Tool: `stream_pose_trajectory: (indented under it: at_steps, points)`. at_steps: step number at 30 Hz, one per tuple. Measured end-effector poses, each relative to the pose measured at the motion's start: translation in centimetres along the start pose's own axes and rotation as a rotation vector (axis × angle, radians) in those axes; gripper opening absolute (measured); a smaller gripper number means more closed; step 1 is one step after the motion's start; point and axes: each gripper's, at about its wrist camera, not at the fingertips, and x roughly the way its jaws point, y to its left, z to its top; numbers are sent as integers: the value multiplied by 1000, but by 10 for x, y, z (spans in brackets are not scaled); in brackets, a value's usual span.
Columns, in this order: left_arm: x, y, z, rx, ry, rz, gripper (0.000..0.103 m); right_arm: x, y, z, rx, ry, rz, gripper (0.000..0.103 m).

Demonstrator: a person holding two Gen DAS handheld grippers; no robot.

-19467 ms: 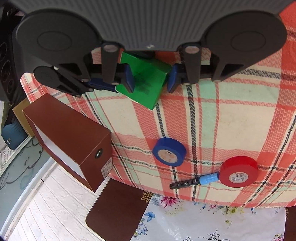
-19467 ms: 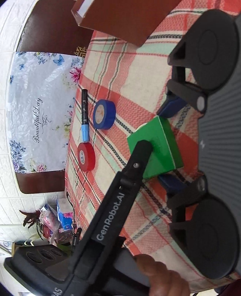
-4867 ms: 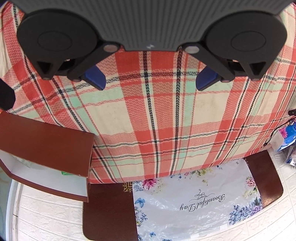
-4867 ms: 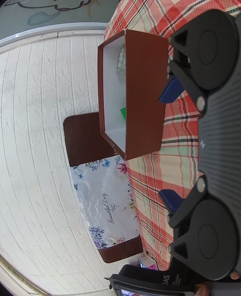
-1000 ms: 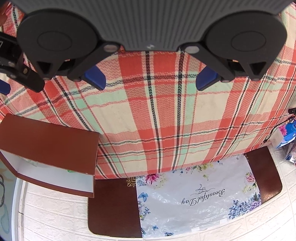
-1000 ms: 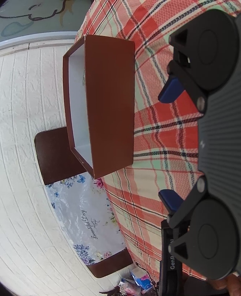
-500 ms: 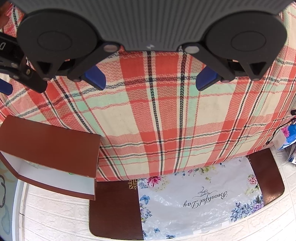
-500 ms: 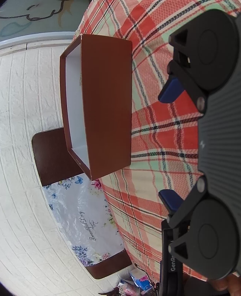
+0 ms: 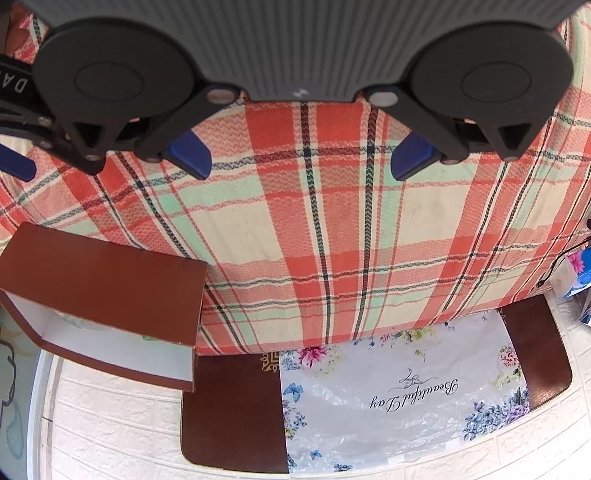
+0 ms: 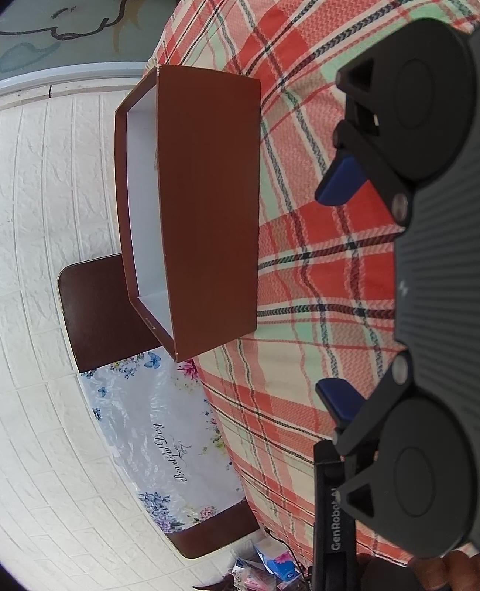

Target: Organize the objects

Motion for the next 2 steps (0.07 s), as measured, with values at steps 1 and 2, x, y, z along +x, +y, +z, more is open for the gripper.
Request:
stream_pose_trajectory:
  at_steps: [1,2]
  points:
    - [0,0,0,0,-1,-6,103,1,0,0,-1,0,0,103]
    - [0,-1,1,1,2,-7,103,1,0,0,0,1,0,103]
